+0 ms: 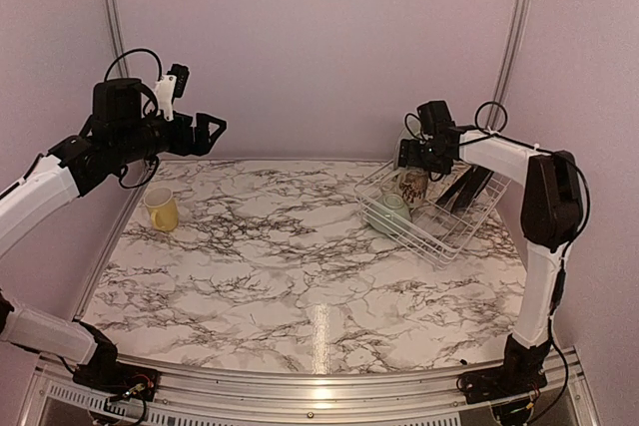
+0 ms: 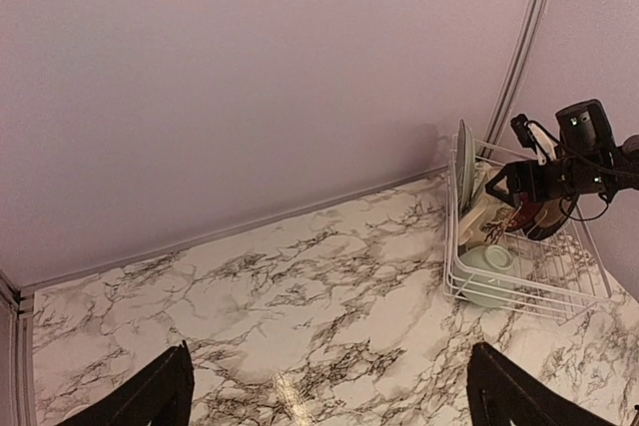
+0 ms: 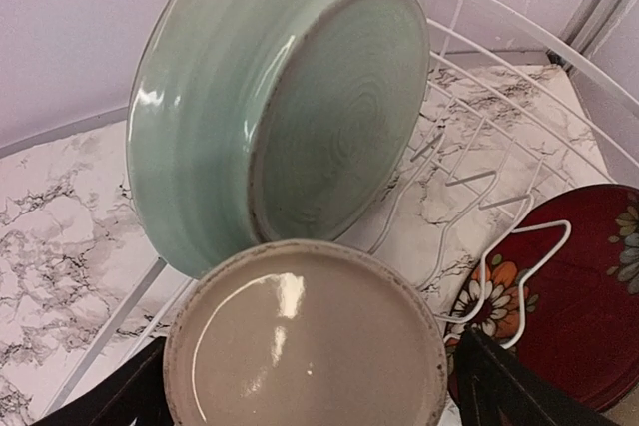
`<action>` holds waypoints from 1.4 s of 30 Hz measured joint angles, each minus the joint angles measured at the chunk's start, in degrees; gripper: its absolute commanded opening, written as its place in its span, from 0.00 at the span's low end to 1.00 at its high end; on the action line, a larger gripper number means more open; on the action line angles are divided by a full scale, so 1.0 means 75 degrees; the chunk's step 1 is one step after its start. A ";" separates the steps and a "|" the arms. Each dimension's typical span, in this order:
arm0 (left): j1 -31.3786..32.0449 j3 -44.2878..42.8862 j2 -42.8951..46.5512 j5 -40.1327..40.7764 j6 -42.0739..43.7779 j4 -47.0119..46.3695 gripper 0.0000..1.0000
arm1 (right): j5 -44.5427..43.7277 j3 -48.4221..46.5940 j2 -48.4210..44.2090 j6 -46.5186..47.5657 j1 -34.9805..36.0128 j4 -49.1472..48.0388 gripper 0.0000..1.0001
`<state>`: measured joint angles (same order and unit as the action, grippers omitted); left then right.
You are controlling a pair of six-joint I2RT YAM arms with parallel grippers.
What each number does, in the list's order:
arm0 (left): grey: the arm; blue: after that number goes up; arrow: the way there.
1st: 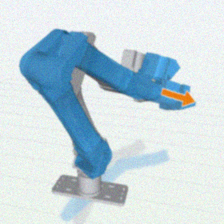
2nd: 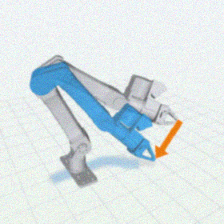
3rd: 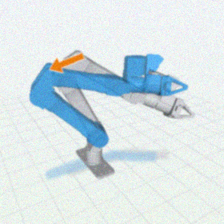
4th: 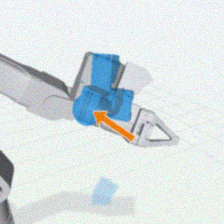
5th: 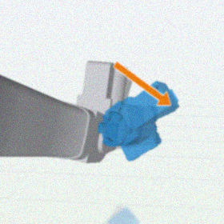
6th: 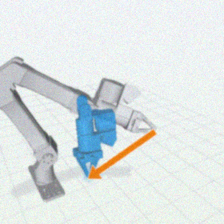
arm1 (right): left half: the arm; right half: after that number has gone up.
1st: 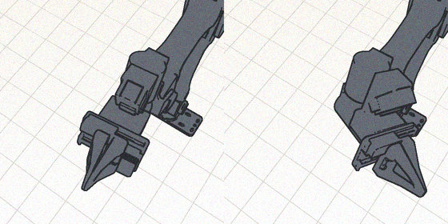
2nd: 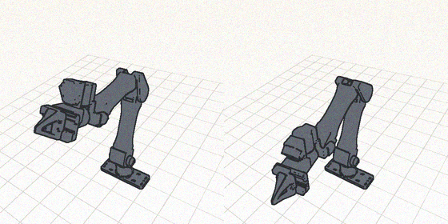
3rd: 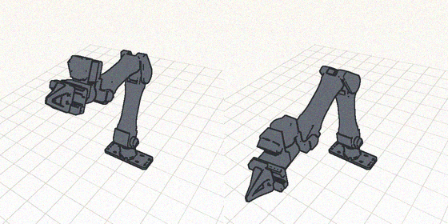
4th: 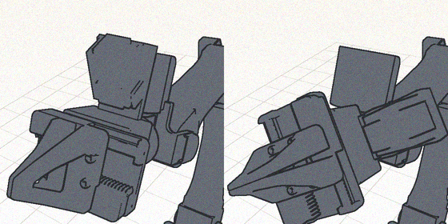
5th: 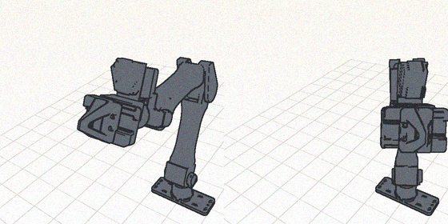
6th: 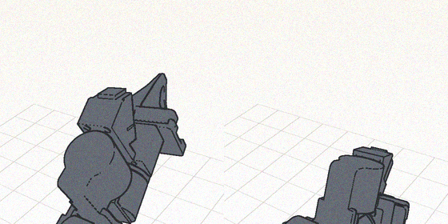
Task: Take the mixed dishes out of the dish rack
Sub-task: Grab the cup from the dish rack.
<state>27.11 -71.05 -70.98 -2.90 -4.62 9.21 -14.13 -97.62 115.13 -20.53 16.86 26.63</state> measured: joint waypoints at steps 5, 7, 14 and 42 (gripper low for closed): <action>0.0000 0.0003 0.0000 0.0000 0.0000 0.0000 0.98 | 0.0122 -0.0052 0.0175 0.0000 -0.0006 -0.0029 0.81; 0.0000 0.0003 0.0000 0.0000 0.0000 0.0000 0.98 | 0.0134 -0.0093 0.0227 0.0006 -0.0003 -0.0041 0.77; 0.0000 0.0003 -0.0003 -0.0009 -0.0006 0.0000 0.98 | 0.0187 -0.0111 0.0230 0.0125 -0.0003 -0.0050 0.47; 0.0000 0.0003 -0.0052 -0.0251 -0.0128 0.0000 0.98 | 0.1757 0.2891 -0.3255 0.0752 -0.0052 -0.2092 0.00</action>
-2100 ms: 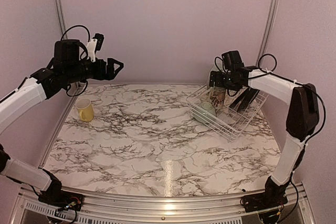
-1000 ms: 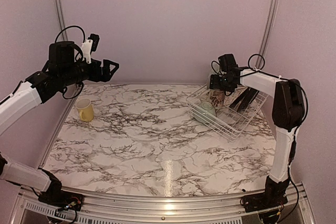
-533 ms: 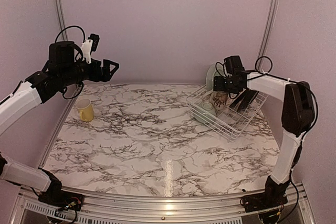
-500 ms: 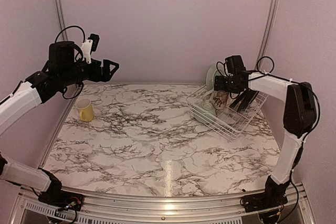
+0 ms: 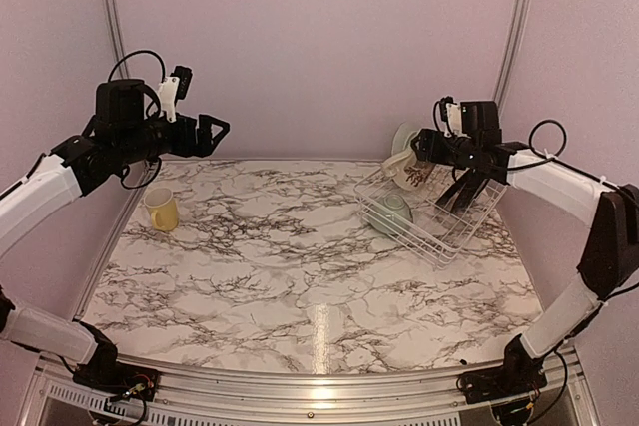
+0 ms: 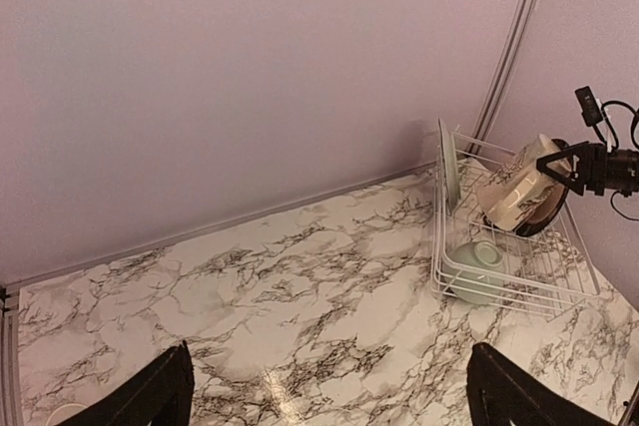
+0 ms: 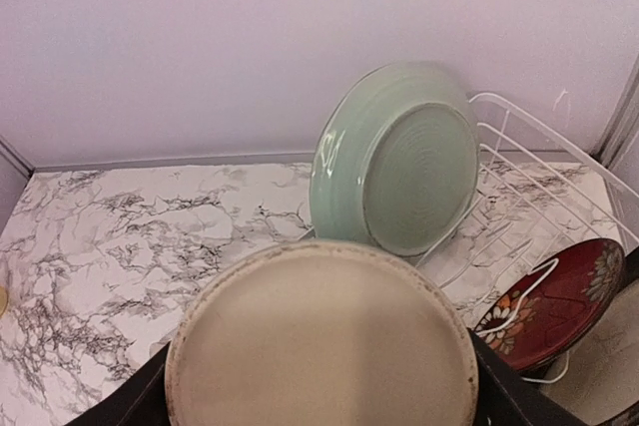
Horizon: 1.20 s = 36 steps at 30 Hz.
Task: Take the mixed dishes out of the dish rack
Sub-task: Pass from the right arm to the left
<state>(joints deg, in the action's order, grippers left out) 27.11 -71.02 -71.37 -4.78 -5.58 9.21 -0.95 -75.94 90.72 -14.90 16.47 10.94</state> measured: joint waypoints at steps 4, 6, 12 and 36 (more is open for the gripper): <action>0.0000 0.0000 -0.0184 -0.0047 -0.0052 0.0003 0.98 | 0.0615 0.1017 -0.0729 -0.0006 0.0003 -0.0478 0.00; 0.0000 -0.0003 -0.0312 -0.0082 -0.0058 0.0006 0.98 | 0.0880 0.1329 -0.0976 -0.0044 0.0003 -0.0641 0.00; 0.0009 -0.0009 -0.0414 -0.0093 -0.0268 -0.0050 0.96 | 0.1562 0.1582 -0.1174 -0.0414 0.0073 -0.1364 0.00; 0.1451 0.3450 0.0723 -0.1871 -0.7723 -0.5575 0.95 | 0.4322 0.1259 -0.0268 -0.1189 0.2390 -0.3611 0.00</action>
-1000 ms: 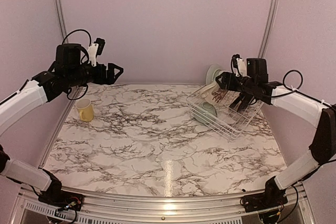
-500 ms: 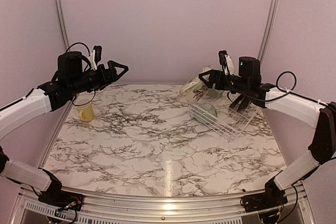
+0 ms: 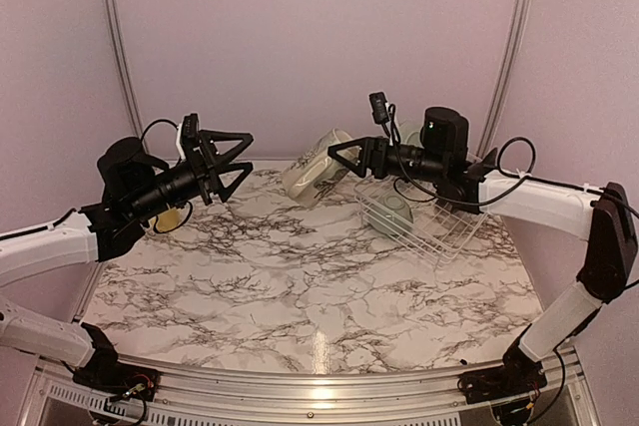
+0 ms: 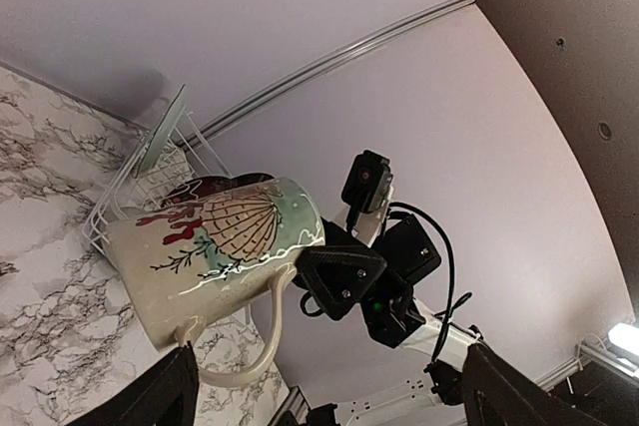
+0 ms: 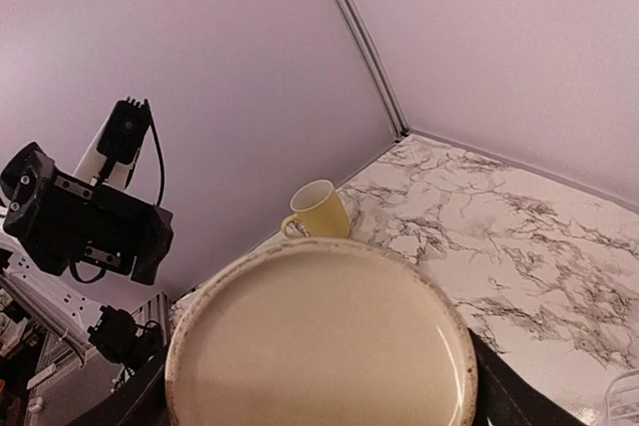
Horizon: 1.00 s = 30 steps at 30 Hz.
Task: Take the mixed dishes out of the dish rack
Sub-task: Pass from the right arm to the left
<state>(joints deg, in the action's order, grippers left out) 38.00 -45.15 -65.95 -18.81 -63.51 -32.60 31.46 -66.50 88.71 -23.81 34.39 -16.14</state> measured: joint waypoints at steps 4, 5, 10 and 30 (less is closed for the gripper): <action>0.0047 0.0189 -0.0344 -0.0131 -0.0551 -0.0679 0.95 | 0.0545 0.0000 0.0003 -0.0204 0.0195 -0.0746 0.00; 0.0052 0.0192 -0.0414 -0.0163 -0.0609 -0.0685 0.95 | 0.0595 0.0000 0.0003 -0.0207 0.0236 -0.0828 0.00; 0.0085 0.0195 -0.0437 -0.0233 -0.0755 -0.0659 0.95 | 0.0871 0.0163 -0.0067 -0.0169 0.0420 -0.1177 0.00; 0.0527 0.0574 0.0621 -0.0262 -0.1078 -0.0586 0.95 | 0.1454 0.1049 -0.0799 -0.0198 0.0609 -0.2853 0.00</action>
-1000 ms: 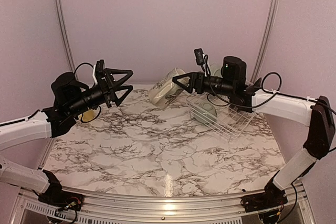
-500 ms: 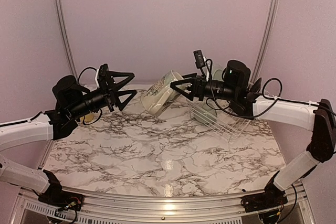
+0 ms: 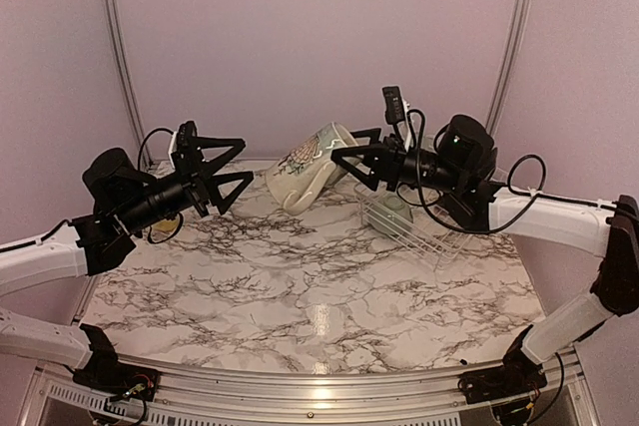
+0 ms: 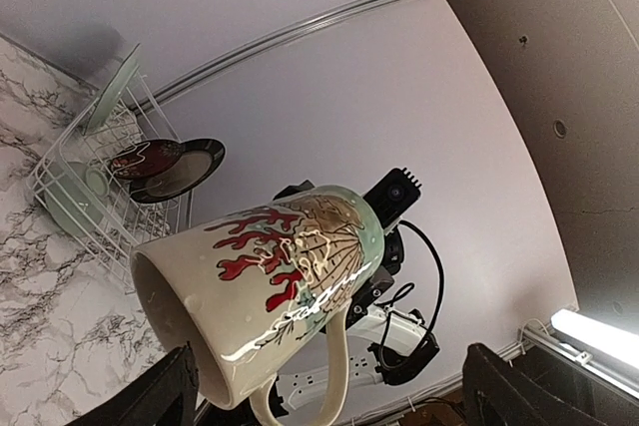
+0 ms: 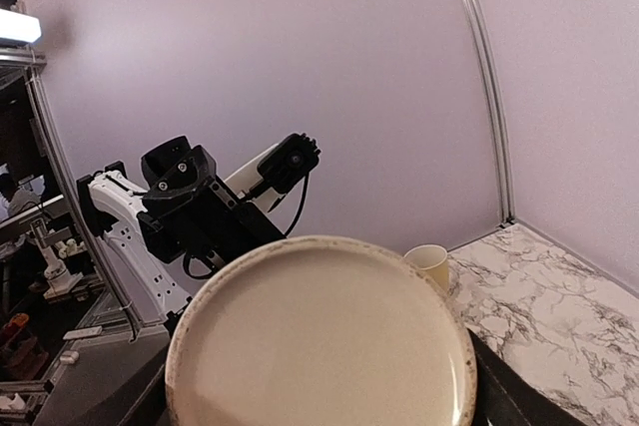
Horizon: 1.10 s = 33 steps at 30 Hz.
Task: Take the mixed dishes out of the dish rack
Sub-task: Pass from the right arm to the left
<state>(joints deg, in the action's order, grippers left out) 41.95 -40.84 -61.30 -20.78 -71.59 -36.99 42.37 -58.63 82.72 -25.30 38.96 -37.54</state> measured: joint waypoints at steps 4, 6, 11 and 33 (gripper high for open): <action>0.0009 0.0000 0.0044 0.0032 -0.0015 -0.0003 0.92 | -0.0035 0.0012 -0.0020 -0.0093 0.0000 -0.0187 0.00; 0.0032 0.0000 -0.0041 0.0000 -0.0087 -0.0099 0.91 | -0.0032 0.0012 -0.0012 -0.0201 0.0000 -0.0326 0.00; 0.0157 0.0003 -0.0466 -0.0178 -0.0361 -0.0606 0.85 | -0.0006 0.0012 0.0076 -0.0562 0.0000 -0.0944 0.00; 0.0659 -0.0006 -0.1725 -0.0504 -0.1460 -0.2859 0.03 | 0.0708 0.0562 0.1017 -0.2465 0.0003 -0.3742 0.12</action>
<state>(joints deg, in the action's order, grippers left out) 46.89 -40.88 -74.24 -24.56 -82.54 -58.43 47.68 -54.41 90.35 -43.79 38.98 -65.60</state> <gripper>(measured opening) 0.160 0.784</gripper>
